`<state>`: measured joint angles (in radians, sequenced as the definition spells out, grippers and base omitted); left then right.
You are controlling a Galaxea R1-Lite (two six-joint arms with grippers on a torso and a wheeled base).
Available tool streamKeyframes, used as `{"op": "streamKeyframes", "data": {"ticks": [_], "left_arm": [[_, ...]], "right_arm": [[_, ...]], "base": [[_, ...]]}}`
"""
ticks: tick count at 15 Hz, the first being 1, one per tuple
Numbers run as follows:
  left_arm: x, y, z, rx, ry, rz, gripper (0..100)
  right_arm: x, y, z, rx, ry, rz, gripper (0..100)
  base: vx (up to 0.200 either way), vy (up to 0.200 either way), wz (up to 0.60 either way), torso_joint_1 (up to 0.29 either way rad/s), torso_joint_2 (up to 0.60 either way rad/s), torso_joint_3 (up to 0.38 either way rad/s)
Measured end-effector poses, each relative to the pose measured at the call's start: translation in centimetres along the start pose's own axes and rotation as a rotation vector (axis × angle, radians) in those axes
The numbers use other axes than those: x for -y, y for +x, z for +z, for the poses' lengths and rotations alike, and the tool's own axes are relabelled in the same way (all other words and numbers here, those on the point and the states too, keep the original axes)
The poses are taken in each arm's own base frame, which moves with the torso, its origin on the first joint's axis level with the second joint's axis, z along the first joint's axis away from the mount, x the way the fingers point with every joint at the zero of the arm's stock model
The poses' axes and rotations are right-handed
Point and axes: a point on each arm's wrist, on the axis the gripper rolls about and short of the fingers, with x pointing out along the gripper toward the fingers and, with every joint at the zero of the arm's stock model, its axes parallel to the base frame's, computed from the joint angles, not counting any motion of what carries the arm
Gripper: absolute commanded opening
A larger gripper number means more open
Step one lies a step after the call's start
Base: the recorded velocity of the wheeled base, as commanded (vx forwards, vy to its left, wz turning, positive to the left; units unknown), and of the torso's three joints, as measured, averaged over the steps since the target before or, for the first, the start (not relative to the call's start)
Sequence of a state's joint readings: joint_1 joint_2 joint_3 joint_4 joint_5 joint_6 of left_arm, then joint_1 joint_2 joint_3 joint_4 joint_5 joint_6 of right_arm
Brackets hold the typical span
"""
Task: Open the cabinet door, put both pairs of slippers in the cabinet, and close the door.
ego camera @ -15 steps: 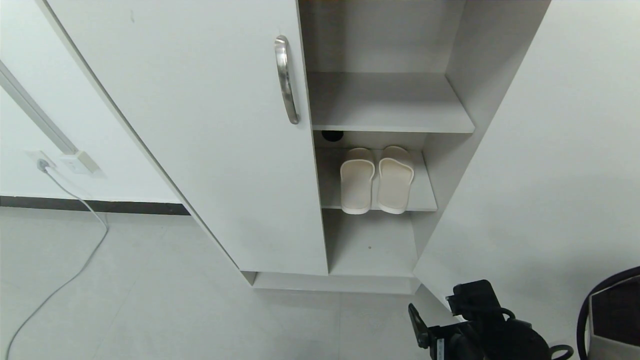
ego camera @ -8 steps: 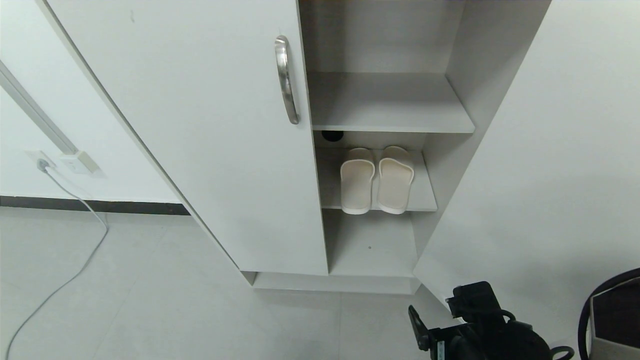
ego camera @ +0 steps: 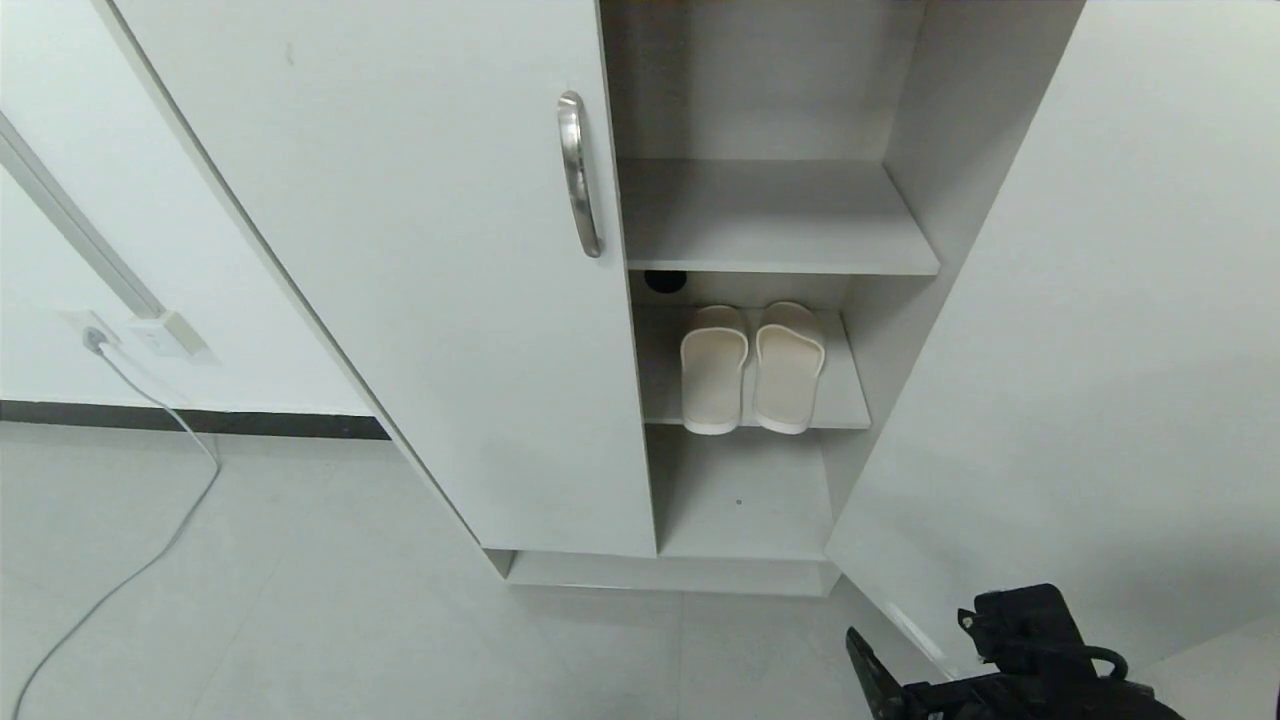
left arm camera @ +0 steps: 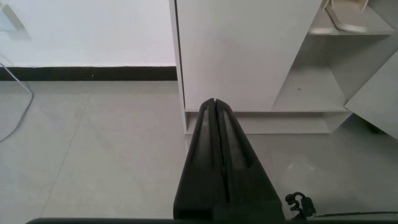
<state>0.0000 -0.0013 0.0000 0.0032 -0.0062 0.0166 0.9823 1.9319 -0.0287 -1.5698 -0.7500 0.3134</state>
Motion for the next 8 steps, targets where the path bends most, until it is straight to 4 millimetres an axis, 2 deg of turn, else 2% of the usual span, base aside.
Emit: {"op": "streamKeyframes", "data": {"ticks": [4, 8], "left_arm": [[0.0, 0.0, 0.0, 0.0, 0.002, 0.0, 0], [0.0, 0.0, 0.0, 0.0, 0.007, 0.0, 0]], "right_arm": [[0.2, -0.2, -0.3, -0.017, 0.049, 0.008, 100], [0.0, 0.3, -1.5, -0.059, 0.051, -0.002, 100]], "base": [[0.0, 0.0, 0.0, 0.002, 0.0, 0.195], [0.0, 0.0, 0.0, 0.002, 0.0, 0.199]]}}
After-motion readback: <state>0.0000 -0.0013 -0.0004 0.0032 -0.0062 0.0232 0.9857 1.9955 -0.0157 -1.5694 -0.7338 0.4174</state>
